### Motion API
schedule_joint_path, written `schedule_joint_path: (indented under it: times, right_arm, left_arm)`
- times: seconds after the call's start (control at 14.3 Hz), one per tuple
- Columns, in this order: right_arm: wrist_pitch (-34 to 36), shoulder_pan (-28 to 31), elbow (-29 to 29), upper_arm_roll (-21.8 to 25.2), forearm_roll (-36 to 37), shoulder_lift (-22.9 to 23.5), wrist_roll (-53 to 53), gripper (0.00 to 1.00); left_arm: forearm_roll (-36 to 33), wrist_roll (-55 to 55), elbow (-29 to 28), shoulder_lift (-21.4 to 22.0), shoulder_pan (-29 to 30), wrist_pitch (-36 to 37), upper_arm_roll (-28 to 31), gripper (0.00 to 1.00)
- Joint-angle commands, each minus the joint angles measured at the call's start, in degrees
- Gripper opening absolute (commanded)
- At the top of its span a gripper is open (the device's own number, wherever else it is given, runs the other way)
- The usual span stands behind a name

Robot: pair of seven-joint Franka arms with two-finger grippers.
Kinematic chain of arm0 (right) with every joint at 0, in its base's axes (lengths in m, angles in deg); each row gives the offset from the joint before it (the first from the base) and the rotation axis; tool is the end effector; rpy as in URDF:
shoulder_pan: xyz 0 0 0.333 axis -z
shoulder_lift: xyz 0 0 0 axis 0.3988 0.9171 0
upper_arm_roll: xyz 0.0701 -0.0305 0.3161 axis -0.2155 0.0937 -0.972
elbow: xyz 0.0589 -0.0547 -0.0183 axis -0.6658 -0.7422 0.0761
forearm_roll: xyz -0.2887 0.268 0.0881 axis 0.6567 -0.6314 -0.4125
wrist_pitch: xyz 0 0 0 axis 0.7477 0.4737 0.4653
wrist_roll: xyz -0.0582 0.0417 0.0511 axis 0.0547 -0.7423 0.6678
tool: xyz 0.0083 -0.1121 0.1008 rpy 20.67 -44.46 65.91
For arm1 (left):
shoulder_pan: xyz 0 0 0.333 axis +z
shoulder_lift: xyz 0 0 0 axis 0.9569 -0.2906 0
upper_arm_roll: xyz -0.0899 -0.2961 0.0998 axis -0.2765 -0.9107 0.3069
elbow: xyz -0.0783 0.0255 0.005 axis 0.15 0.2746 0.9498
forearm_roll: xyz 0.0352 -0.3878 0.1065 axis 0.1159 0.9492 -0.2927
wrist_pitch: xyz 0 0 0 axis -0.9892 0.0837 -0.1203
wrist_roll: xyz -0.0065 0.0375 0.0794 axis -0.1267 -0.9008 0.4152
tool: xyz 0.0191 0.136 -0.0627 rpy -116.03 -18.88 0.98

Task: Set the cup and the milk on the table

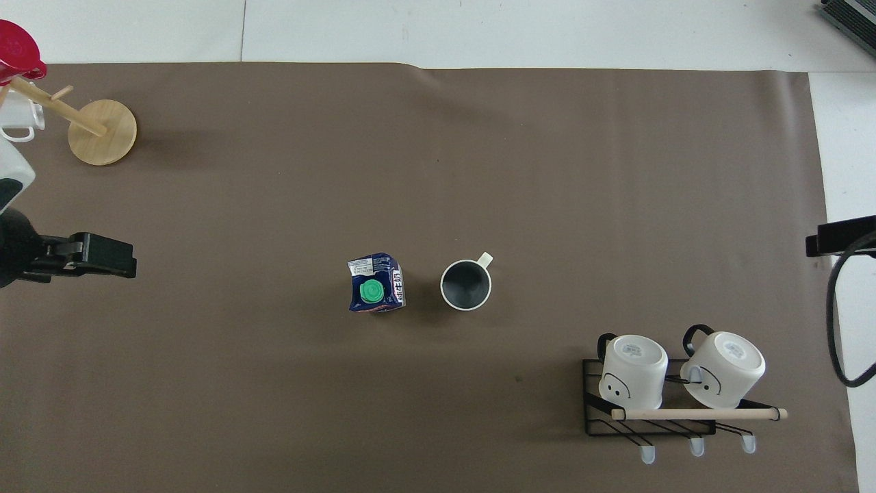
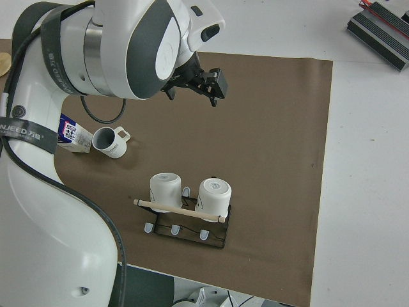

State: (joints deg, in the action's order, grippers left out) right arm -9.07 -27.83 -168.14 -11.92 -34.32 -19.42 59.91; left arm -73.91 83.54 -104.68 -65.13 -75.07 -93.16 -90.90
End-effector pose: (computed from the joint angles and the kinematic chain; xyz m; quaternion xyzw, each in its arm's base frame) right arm 0.5255 -0.0309 0.6409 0.9992 -0.0363 0.0167 0.0043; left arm 0.5116 -0.0669 0.6058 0.9996 0.0017 -0.0244 0.0117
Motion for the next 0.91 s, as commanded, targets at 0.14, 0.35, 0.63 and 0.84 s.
schedule_joint_path:
  times: [0.14,0.35,0.63,0.84]
  right_arm:
    - [0.83,0.2,0.13,0.07,-1.1,-0.24,-1.62,1.0]
    - [0.83,0.2,0.13,0.07,-1.1,-0.24,-1.62,1.0]
    - [0.83,0.2,0.13,0.07,-1.1,-0.24,-1.62,1.0]
    - [0.83,0.2,0.13,0.07,-1.1,-0.24,-1.62,1.0]
  left_arm:
    - [0.5,-2.47,-0.1,0.82,1.7,0.85,-0.45,1.0]
    - [0.24,-3.78,-0.19,0.91,1.79,0.76,-0.45,1.0]
    - [0.15,-4.67,-0.81,1.26,1.88,0.59,-0.37,1.0]
    - [0.15,-4.85,-0.81,1.26,2.93,0.24,-0.45,1.0]
